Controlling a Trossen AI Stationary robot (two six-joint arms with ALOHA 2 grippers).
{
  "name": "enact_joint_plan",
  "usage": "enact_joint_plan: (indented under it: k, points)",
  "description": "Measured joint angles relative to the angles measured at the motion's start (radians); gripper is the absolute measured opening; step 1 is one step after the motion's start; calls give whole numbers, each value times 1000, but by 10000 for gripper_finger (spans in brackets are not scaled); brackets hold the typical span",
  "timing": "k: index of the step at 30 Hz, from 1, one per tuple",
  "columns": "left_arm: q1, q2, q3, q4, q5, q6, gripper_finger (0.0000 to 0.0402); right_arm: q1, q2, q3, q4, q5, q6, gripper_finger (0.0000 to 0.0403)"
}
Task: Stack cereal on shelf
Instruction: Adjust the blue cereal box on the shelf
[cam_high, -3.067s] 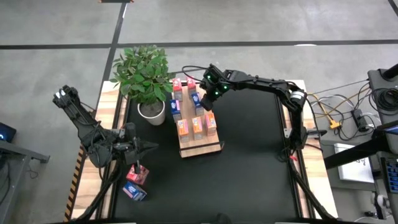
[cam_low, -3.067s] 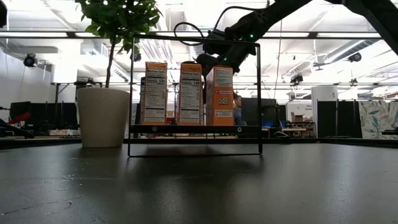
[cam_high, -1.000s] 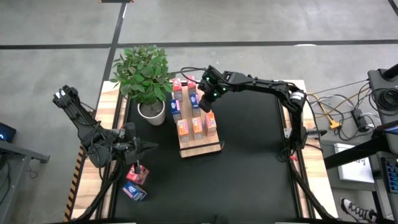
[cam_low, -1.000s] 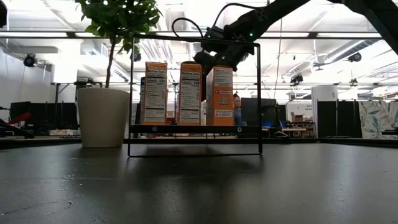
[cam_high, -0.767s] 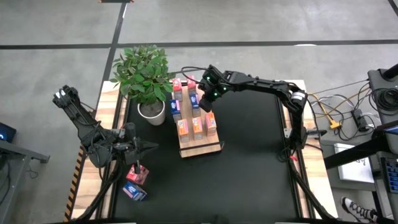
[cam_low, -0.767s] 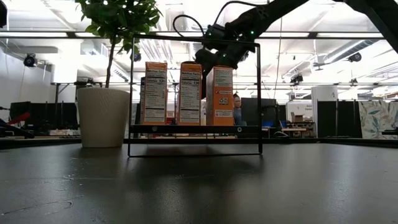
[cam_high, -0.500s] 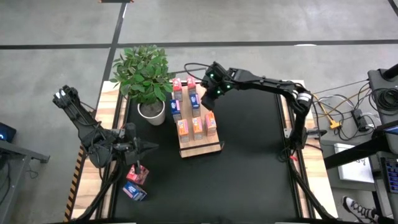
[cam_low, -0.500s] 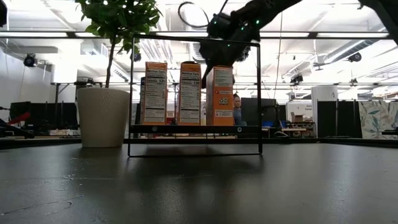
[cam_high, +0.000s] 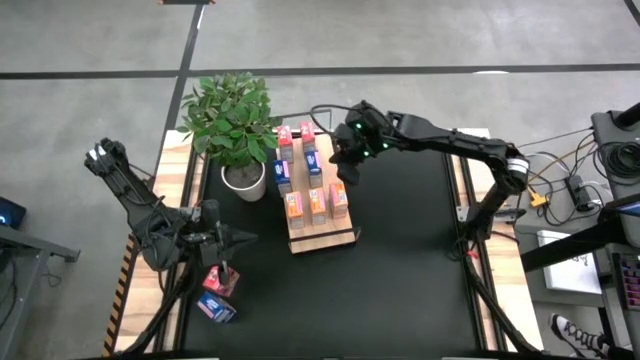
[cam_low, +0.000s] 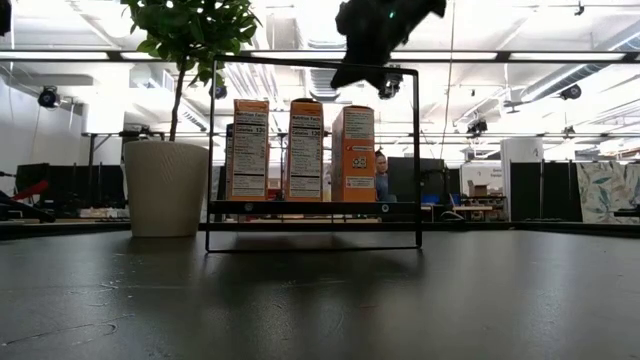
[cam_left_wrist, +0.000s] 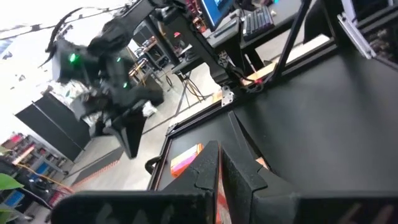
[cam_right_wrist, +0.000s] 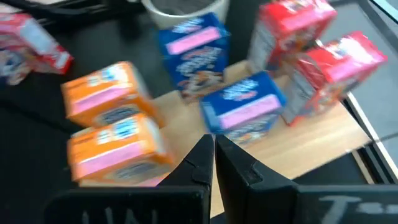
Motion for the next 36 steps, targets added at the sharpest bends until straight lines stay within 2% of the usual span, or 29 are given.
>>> enact_joint_plan:
  k: [6, 8, 11, 13, 17, 22, 26, 30, 36]
  points:
    - [1, 34, 33, -13, -13, -42, 0, 95, -75, -65, 31, 54, -21, 9]
    - [1, 47, 33, -25, -70, -43, 0, 124, -96, -89, 38, 74, -24, 9]
    - [9, 63, 25, -33, -226, -60, 0, 158, -122, -131, 71, 85, -26, 9]
    - [24, 70, 20, -75, -268, -81, 0, 173, -137, -157, 87, 86, -31, 9]
    - [89, 73, 19, -191, -212, -199, 0, 189, -151, -200, 126, 87, -36, 9]
    - [247, 75, 15, -296, -52, -321, 0, 189, -154, -233, 140, 87, -30, 9]
    - [392, 87, 12, -313, 50, -333, 0, 189, -153, -262, 163, 87, -29, 9]
    - [522, 107, 11, -349, 107, -333, 0, 189, -153, -281, 184, 87, -32, 9]
    - [650, 141, -2, -371, 120, -303, 0, 188, -153, -283, 192, 87, -62, 9]
